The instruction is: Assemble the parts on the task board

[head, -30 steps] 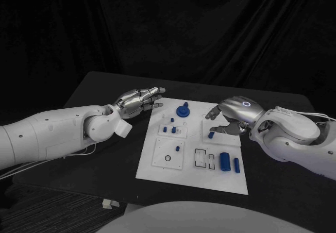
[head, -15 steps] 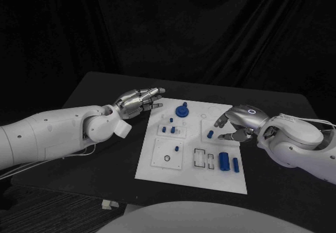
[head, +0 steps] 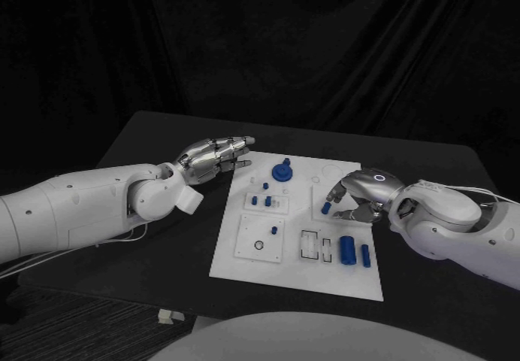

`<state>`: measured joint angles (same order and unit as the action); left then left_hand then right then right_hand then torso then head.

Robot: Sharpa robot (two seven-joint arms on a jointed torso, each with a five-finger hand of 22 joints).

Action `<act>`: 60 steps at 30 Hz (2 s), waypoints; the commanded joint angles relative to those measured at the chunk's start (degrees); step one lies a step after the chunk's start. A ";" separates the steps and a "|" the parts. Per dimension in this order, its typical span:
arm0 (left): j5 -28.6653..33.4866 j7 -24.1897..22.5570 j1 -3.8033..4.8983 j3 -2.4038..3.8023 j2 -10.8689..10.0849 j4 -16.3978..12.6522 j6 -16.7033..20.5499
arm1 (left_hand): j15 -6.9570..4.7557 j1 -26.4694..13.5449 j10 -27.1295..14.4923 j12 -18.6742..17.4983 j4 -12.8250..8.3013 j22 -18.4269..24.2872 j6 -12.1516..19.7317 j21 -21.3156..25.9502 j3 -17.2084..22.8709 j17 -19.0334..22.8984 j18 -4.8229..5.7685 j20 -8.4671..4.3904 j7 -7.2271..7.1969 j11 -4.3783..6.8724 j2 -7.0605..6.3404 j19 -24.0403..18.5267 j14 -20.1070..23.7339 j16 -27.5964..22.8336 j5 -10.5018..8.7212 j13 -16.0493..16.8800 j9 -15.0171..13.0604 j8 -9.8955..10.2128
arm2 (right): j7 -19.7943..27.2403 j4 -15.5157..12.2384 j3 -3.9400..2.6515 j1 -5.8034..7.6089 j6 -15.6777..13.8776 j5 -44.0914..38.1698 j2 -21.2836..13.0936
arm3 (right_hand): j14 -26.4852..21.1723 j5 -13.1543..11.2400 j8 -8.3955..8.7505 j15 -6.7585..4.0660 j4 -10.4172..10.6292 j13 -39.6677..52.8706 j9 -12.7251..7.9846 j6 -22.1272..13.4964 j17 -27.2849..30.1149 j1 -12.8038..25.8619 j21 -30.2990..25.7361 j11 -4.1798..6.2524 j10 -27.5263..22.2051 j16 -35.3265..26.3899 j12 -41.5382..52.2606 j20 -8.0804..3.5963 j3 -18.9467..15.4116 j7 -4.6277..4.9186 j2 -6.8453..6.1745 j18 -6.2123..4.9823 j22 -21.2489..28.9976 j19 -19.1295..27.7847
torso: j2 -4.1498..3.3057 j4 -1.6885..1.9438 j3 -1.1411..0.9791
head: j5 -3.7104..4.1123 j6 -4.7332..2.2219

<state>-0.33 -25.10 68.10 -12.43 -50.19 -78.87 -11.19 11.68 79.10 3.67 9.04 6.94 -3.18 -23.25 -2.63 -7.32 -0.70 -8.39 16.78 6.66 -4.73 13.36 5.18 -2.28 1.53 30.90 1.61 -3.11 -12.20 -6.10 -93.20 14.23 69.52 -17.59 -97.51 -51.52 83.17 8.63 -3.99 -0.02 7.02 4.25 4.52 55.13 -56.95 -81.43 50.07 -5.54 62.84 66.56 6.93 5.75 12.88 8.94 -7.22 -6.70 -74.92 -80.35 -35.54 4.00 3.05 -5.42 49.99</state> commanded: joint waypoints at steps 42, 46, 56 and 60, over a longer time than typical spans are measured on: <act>0.35 -0.43 -0.27 0.06 0.20 0.38 -0.84 | 0.27 0.89 -0.30 -0.14 -1.77 0.15 -0.08 -0.17 0.62 -0.07 1.01 0.00 0.06 -0.28 0.40 0.39 -0.09 0.10 1.68 0.03 0.01 0.09 | 2.56 4.27 -0.06 -1.62 -3.06 0.88 4.25 | 0.32 0.32 -3.00 -1.62 -2.16 -0.13 1.40 8.70 0.93 -5.26 0.93 2.66 8.98 -0.40 1.26 -1.34 6.02 -2.15 2.07 0.22 -6.58 -0.51 | 0.07 0.02 0.07 | -0.94 0.01; 0.35 -0.34 -0.28 0.06 0.18 0.39 -0.80 | 0.27 0.89 -0.31 -0.14 -1.86 0.15 -0.10 -0.18 0.67 -0.08 1.01 0.00 0.06 -0.28 0.44 0.40 -0.11 0.12 1.78 0.03 0.01 0.09 | 2.71 3.34 -0.08 -1.47 -4.63 0.88 3.49 | 0.29 0.20 -3.10 -1.74 -2.54 -0.09 1.58 9.15 1.20 -5.58 0.77 2.79 9.41 -0.66 1.24 -1.48 6.27 -2.23 2.23 0.20 -6.54 -0.46 | 0.06 -0.01 0.07 | -1.06 0.01; 0.35 -0.13 -0.30 0.06 0.30 0.42 -0.73 | 0.28 0.87 -0.30 -0.11 -1.90 0.14 -0.05 -0.19 0.68 -0.08 1.02 0.00 0.06 -0.28 0.44 0.42 -0.11 0.12 1.80 0.03 0.01 0.11 | 2.36 -0.64 -0.09 1.36 -8.11 0.88 0.98 | 0.02 0.06 -3.27 -1.81 -2.80 -0.10 1.80 9.73 2.48 -5.64 -0.21 2.86 9.62 -1.69 1.09 -1.58 6.30 -2.34 2.16 0.05 -6.31 -0.20 | 0.11 0.04 0.04 | -1.12 0.01; 0.35 -0.06 -0.30 0.06 0.26 0.37 -0.67 | 0.28 0.87 -0.30 -0.11 -1.90 0.14 -0.05 -0.19 0.68 -0.08 1.02 0.00 0.06 -0.28 0.44 0.42 -0.11 0.12 1.80 0.03 0.01 0.11 | 1.68 -3.48 -0.09 2.94 -8.13 0.88 -0.26 | -0.02 -0.08 -3.22 -1.82 -2.86 -0.12 1.84 9.77 2.58 -5.58 -0.32 2.85 9.65 -1.82 1.00 -1.60 6.23 -2.33 2.01 0.05 -6.28 -0.16 | 0.08 0.02 0.06 | -1.43 0.01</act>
<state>-0.32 -24.74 67.88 -12.43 -50.01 -78.37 -11.39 11.67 79.56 3.67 9.03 5.36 -3.08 -23.24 -2.62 -6.69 -0.68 -8.39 16.78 6.66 -4.72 13.82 5.17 -2.27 1.53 32.39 1.61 -3.09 -12.20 -3.63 -95.92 14.14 72.25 -23.37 -96.51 -51.62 83.33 8.65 -7.01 -1.53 4.48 3.92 6.28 64.59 -54.44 -86.62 50.05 -3.78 70.95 65.00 7.93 4.30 19.04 6.65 -5.29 -6.71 -74.94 -80.57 -35.46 4.03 3.09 -6.75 49.99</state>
